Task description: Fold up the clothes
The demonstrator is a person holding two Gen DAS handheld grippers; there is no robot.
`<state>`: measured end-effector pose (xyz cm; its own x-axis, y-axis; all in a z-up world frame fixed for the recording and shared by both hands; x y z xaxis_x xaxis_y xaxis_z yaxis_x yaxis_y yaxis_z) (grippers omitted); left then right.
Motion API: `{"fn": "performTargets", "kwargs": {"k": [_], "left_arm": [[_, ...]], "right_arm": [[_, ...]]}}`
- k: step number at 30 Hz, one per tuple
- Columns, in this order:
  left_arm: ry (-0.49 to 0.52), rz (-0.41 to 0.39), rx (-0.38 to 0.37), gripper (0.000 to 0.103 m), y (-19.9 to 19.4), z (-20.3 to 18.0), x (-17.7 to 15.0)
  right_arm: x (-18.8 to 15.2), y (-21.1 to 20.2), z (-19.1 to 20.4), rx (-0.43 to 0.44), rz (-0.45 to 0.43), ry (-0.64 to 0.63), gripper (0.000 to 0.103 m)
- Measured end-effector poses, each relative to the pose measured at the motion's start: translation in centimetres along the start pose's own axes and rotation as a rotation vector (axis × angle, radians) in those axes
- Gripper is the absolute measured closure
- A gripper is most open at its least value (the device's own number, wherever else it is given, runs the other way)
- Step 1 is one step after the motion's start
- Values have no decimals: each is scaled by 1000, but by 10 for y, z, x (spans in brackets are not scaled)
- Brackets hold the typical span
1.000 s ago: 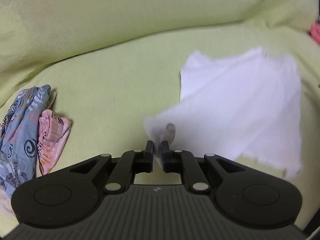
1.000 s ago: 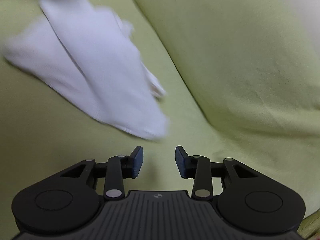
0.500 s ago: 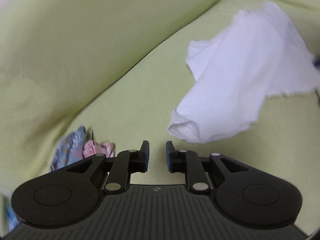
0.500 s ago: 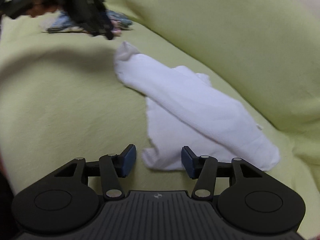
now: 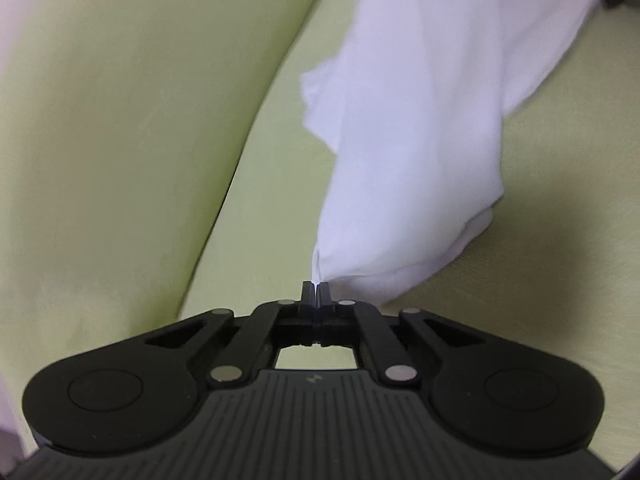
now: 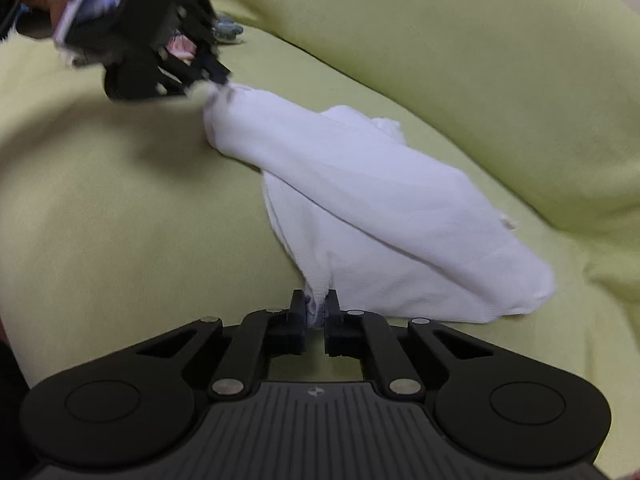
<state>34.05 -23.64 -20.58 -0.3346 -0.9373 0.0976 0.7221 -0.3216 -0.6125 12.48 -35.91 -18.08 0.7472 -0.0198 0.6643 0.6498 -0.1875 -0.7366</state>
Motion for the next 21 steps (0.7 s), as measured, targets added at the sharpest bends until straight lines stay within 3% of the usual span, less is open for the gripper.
{"fn": "performTargets", "kwargs": {"k": [3,5,9,12,15,21], "left_arm": [[-154,-42,-47,102,-34,15,-7],[-172,-76,-54,100,-54,17,-5],[-101,-93,-65,96,-62,2,10],[-67,-133,-139,96,-66,-16,26],[-5,-183,-164,93,-80,-33,40],[80,-144,-201,88,-71,-61,38]], "right_arm": [[-5,-18,-23,-37,-17,-28,98],[-8,-40,-41,-66,-37,-57,98],[-15,-69,-76,-123,-41,-85,98],[-33,-64,-77,-126,-2,-64,97],[-46,-58,-70,-125,18,-54,96],[-67,-46,-49,-123,46,-44,80]]}}
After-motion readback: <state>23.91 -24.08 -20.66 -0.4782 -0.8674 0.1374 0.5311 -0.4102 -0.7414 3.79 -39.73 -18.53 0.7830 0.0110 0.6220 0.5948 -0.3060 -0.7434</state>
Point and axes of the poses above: each gripper's, at about its wrist camera, not at the fingertips, and y roughly the way its jaws point, z to its left, x to its top, the point moved 8 cm from there along y, roughly the way its jaws point, and after that the axes turned 15 degrees about y, right-handed, at the moved point
